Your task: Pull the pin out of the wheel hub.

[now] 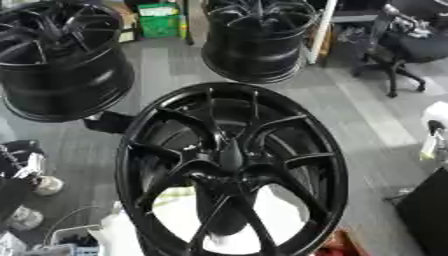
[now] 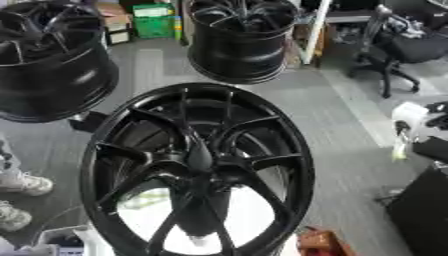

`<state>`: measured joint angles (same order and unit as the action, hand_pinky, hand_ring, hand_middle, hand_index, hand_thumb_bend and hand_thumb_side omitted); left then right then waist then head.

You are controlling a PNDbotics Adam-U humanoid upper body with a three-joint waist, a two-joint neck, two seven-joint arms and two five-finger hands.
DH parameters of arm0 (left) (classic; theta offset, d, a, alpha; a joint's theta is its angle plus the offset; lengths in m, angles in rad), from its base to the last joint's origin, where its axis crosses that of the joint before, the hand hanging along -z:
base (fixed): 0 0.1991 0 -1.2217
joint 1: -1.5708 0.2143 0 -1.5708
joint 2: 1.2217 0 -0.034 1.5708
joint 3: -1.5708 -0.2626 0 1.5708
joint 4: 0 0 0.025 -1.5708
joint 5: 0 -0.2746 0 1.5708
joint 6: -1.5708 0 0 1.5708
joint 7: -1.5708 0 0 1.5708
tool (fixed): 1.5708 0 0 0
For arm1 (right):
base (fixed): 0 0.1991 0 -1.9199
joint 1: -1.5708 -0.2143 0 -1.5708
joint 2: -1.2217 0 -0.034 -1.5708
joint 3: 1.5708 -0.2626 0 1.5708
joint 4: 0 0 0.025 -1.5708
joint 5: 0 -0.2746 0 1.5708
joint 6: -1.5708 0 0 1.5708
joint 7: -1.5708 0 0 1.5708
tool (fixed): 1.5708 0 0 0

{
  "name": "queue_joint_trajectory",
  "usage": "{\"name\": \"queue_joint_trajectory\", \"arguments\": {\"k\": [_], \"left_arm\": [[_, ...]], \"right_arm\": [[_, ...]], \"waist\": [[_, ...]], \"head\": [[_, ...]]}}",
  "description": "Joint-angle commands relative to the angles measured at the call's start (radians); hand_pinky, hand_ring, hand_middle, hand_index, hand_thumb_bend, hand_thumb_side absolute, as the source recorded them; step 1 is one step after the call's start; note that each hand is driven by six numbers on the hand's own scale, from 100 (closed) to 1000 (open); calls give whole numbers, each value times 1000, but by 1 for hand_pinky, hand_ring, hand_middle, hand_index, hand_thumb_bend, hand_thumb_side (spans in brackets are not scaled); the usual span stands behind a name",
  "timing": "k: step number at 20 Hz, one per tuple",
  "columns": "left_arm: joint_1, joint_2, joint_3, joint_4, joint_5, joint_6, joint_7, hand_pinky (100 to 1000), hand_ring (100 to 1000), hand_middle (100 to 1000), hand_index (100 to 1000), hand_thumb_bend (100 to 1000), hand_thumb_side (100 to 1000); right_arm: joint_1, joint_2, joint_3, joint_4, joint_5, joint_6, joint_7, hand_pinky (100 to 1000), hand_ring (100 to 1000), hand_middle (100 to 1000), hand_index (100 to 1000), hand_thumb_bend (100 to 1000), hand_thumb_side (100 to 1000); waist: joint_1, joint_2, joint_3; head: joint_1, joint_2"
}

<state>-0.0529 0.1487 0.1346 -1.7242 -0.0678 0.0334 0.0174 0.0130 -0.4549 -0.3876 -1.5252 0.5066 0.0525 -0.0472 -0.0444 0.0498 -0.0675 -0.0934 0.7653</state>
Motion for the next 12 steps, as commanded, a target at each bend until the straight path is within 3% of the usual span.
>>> {"name": "queue_joint_trajectory", "arguments": {"k": [1, 5, 12], "left_arm": [[-9, 12, 10, -17, -3, 0, 6, 641, 619, 643, 603, 113, 260], [-10, 9, 11, -17, -3, 0, 7, 641, 619, 643, 604, 113, 261], [-11, 7, 11, -17, -2, 0, 8, 642, 620, 643, 604, 113, 264]], "right_arm": [[6, 49, -59, -42, 17, 39, -121, 801, 741, 794, 872, 318, 504], [24, 108, -70, -91, -7, 54, -194, 788, 725, 771, 864, 300, 495], [28, 173, -52, -153, -46, 40, -197, 765, 694, 737, 847, 267, 469]], "waist": [[-1, -5, 0], [-2, -4, 0], [1, -3, -3]], "head": [[5, 5], [8, 5], [9, 5]]}}
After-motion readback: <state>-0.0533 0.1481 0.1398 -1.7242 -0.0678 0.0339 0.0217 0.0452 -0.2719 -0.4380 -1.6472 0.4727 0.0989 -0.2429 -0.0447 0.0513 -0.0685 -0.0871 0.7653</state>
